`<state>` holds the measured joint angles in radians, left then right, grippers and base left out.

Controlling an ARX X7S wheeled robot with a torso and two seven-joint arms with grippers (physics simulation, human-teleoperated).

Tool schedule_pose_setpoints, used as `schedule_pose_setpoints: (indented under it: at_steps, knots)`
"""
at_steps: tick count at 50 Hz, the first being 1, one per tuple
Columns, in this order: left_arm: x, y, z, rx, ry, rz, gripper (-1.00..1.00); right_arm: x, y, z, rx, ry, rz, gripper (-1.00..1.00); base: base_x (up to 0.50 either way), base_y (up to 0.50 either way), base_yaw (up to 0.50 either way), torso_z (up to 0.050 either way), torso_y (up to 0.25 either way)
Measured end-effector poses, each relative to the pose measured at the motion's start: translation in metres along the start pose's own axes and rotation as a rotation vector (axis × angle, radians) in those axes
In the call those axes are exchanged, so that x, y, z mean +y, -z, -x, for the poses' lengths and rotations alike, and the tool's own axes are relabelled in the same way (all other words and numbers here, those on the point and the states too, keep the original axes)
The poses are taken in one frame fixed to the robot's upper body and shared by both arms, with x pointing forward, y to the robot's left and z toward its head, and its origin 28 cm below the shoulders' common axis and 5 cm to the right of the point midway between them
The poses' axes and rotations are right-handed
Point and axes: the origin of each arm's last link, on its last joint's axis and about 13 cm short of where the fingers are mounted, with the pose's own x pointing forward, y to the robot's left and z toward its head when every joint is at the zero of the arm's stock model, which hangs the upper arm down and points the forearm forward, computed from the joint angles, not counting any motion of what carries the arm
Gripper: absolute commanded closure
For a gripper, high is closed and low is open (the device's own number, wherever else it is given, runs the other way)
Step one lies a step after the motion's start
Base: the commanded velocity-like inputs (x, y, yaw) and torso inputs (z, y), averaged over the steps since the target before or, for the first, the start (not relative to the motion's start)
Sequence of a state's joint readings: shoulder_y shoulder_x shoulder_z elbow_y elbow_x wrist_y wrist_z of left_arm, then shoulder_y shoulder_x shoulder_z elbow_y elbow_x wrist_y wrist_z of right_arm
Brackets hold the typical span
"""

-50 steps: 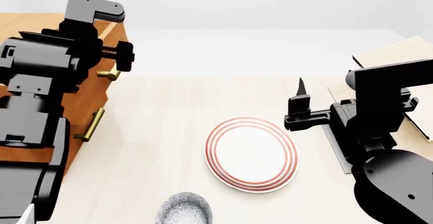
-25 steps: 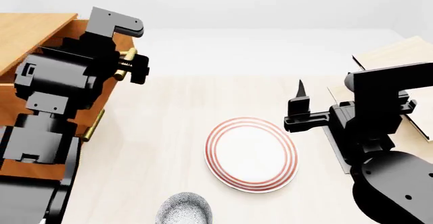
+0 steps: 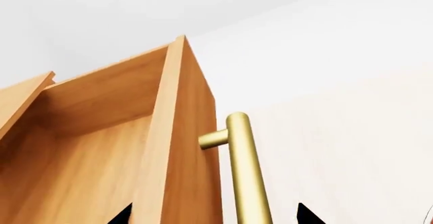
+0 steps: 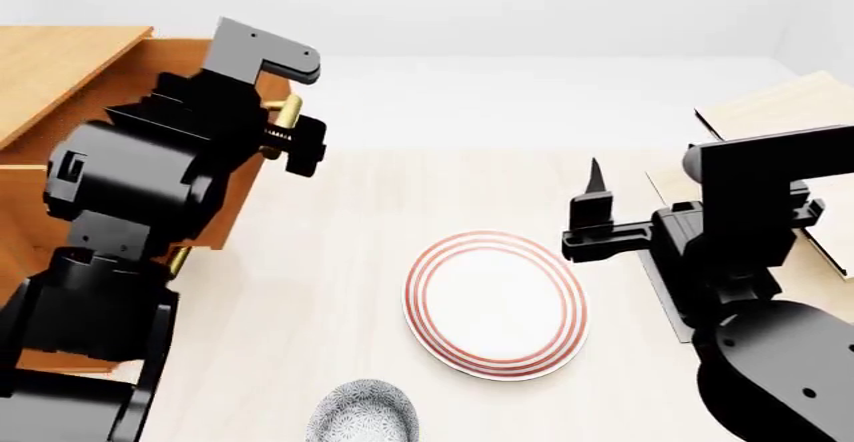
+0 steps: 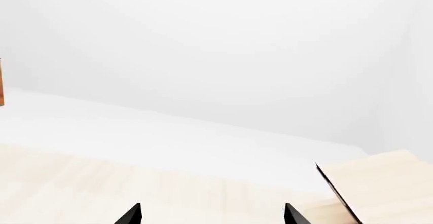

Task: Open the top drawer of the cabinet and put the bowl in it.

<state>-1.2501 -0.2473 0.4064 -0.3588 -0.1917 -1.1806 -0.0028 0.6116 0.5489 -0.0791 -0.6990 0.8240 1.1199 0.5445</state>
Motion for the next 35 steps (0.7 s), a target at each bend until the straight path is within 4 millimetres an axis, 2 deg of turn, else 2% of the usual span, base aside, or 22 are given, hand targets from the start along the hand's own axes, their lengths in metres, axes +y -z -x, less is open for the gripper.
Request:
schedule_pose_setpoints:
  at_steps: [25,35]
  knots:
    - [-0.026,-0.004,0.014,-0.043,0.024,-0.059,-1.00,-0.003,0.000,0.002,-0.006,0.008,-0.009,-1.00,0.00,0.00,0.00,0.000,0.003]
    - [-0.031,-0.002,0.015,-0.050,0.011,-0.081,-1.00,-0.004,0.001,0.002,-0.005,0.010,-0.013,-1.00,0.00,0.00,0.00,0.000,0.001]
